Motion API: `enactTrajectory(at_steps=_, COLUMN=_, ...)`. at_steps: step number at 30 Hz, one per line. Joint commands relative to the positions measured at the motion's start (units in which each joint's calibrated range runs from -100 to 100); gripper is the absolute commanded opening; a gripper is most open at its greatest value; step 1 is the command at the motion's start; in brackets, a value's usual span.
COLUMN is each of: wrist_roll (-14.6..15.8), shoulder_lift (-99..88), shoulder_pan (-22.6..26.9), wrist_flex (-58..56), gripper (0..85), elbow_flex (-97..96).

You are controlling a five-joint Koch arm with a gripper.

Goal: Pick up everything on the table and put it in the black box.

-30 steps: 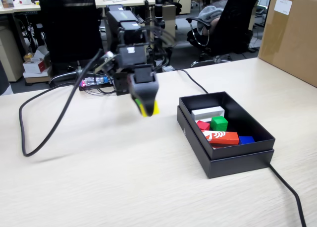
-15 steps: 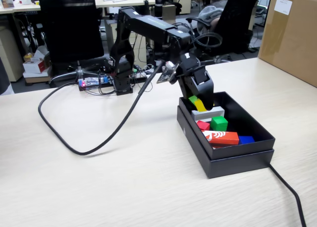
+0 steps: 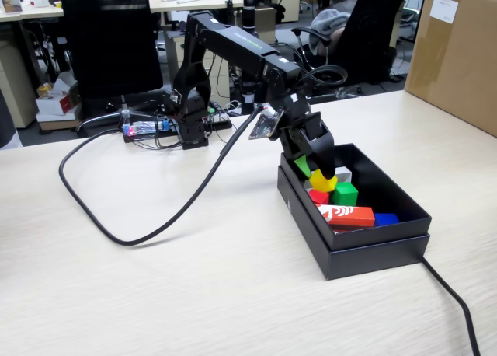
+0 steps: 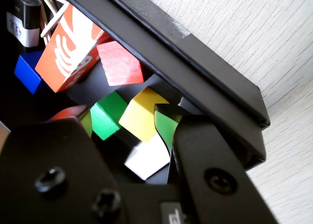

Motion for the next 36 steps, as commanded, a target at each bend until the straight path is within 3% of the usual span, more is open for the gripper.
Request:
enactTrajectory(at_steps=1, wrist_roll=-0.6, shoulder_lift=-3.6, shoulder_pan=-0.1, wrist_flex=1.9, gripper=28.3, elbow_flex=1.8)
enactTrajectory(at_steps=3, wrist_roll=-0.6, shoulder_lift=-6.7, shoulder_pan=-0.1, wrist_flex=1.6, gripper=36.2, elbow_flex=1.6)
enactTrajectory(at_steps=10, wrist_roll=-0.2, shoulder_lift=-23.8, shoulder_pan=-2.5, wrist_flex=1.5, gripper=36.2, elbow_flex=-1.1)
enactTrajectory(at_steps=15, wrist_roll=-1.6, shoulder_lift=-39.2, shoulder_pan=-9.1, wrist_flex=2.7, gripper=42.3, elbow_flex=-9.7)
enactTrajectory(at_steps=19, wrist_roll=-3.5, shoulder_lift=-48.5, shoulder_pan=-13.5, wrist_flex=9.0, gripper=43.1, elbow_flex=-25.8)
enactTrajectory(at_steps=24, wrist_roll=-4.5, shoulder_lift=-61.2, shoulder_pan=-15.5, wrist_flex=29.5, gripper=44.0, elbow_flex=-56.2)
enactTrajectory(at_steps=30, wrist_roll=-3.3, shoulder_lift=-72.9, shoulder_pan=-15.7, wrist_flex=47.4, gripper=44.0, elbow_flex=-80.2)
enactTrajectory(at_steps=36, wrist_roll=-1.4, shoulder_lift=-76.0, shoulder_pan=-15.6, wrist_flex=49.9, gripper=46.4, elbow_flex=-86.7)
